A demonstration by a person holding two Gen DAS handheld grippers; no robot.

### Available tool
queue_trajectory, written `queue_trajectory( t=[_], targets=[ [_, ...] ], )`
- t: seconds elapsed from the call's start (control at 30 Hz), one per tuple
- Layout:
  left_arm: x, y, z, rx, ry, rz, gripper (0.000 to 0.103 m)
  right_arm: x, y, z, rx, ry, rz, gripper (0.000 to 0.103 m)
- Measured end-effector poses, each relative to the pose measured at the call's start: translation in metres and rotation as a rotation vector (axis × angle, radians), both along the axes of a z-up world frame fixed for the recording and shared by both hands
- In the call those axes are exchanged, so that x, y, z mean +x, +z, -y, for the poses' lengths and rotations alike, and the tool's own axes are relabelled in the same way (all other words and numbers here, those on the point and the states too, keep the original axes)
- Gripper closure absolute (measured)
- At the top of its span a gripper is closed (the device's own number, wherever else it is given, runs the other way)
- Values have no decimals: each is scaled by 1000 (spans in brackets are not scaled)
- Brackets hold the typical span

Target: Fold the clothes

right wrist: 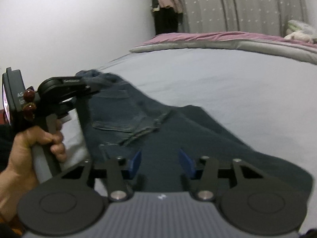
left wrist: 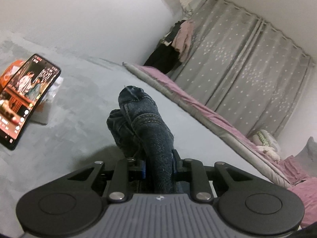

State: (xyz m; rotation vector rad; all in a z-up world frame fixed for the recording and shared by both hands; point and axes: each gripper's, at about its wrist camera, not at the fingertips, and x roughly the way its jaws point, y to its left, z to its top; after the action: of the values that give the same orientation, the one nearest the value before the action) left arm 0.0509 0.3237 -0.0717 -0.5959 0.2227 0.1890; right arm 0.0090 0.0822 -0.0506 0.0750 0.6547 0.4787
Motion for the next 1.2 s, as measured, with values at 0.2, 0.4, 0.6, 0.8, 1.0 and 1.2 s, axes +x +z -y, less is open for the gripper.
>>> queue_trajectory(
  t=[0.2, 0.4, 0.6, 0.8, 1.0, 1.2],
  targets=[
    [-7, 9, 5, 17, -40, 58, 83, 11, -13, -32, 37, 49, -59, 85],
    [-11, 12, 14, 55, -98, 87, 84, 18, -24, -57, 13, 64, -98, 97],
    [-18, 16, 24, 137, -140, 131, 84, 24, -9, -40, 73, 31, -100, 88],
    [-31, 22, 26, 198, -186, 167, 84, 55, -9, -18, 116, -107, -111, 83],
    [-44, 30, 36, 280, -250, 202, 84, 88, -26, -20, 112, -163, -171, 84],
    [-60, 36, 58, 435, -350, 227, 84, 102, -26, -14, 156, -173, -228, 86]
  ],
)
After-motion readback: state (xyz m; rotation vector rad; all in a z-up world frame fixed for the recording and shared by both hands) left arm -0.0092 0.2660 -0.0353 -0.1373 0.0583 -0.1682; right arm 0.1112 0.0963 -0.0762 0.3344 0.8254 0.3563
